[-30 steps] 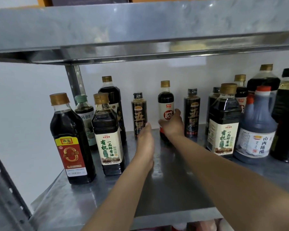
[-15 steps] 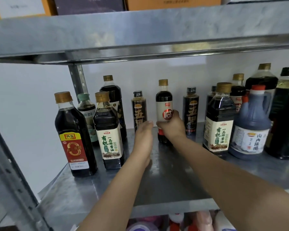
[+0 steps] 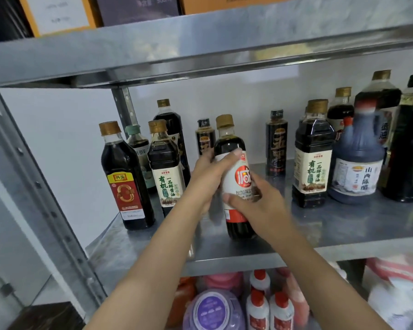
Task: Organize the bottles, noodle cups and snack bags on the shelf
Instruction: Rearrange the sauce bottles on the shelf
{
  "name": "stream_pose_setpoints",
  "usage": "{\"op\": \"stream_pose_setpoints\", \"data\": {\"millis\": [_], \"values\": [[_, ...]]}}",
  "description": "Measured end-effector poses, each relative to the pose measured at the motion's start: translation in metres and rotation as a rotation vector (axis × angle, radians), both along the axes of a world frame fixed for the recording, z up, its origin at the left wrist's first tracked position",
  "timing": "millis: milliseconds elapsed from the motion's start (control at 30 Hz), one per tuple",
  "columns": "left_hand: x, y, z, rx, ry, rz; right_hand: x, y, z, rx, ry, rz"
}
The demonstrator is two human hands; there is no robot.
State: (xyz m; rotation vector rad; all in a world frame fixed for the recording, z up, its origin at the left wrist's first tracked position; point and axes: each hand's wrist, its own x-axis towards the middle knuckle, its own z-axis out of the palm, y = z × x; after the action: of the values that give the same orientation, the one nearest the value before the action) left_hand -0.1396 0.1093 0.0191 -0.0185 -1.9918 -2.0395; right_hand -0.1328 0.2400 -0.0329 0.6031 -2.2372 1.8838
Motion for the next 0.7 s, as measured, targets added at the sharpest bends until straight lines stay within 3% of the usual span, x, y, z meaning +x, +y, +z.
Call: {"op": "stream_pose_setpoints", "data": {"millis": [267, 700], "values": [[-0.015, -0.013, -0.004, -0.164, 0.027, -0.028, 0.010, -0.007, -0.013, -0.108, -0.042, 0.015], [-0.047, -0.011, -0.009, -0.032, 0.064, -0.114, -0.013, 0.000, -0.016, -0.254, -0.123, 0.067]]}}
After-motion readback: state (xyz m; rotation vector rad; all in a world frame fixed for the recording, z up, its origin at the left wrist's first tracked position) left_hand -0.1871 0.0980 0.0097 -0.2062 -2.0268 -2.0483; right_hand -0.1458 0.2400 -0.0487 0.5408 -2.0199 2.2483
